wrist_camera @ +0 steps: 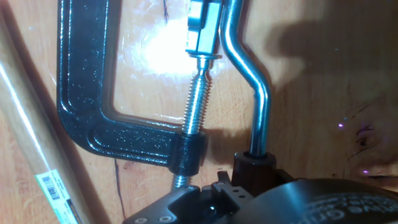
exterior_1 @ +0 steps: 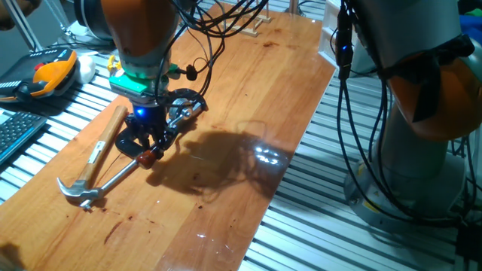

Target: Pull up the lever

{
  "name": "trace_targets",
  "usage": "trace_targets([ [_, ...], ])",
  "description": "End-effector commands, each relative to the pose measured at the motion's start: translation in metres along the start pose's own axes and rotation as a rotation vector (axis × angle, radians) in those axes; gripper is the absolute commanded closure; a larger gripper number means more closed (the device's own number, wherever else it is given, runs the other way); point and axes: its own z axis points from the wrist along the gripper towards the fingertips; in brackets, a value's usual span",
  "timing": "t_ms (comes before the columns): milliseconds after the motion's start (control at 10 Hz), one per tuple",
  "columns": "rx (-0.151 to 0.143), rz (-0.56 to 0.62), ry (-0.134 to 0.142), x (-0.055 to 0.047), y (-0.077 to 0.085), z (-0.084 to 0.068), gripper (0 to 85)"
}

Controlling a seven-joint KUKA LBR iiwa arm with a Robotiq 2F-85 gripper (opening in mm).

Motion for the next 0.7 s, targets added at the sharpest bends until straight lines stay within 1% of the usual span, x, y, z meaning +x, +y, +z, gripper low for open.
trace_targets([
  [0,0.003,-0.004,0.004,-0.0019,0.0002,-0.0034,85.0],
  [100,0.004,-0.008,0.013,-0.0048,0.0005,-0.0074,85.0],
  [200,0.007,-0.015,0.016,-0.0071,0.0005,-0.0105,85.0],
  [400,0.015,-0.017,0.017,-0.0076,0.0001,-0.0115,85.0],
  [500,0.007,-0.011,0.010,-0.0065,-0.0002,-0.0107,85.0],
  [600,0.003,-0.003,0.011,-0.0057,-0.0004,-0.0100,85.0],
])
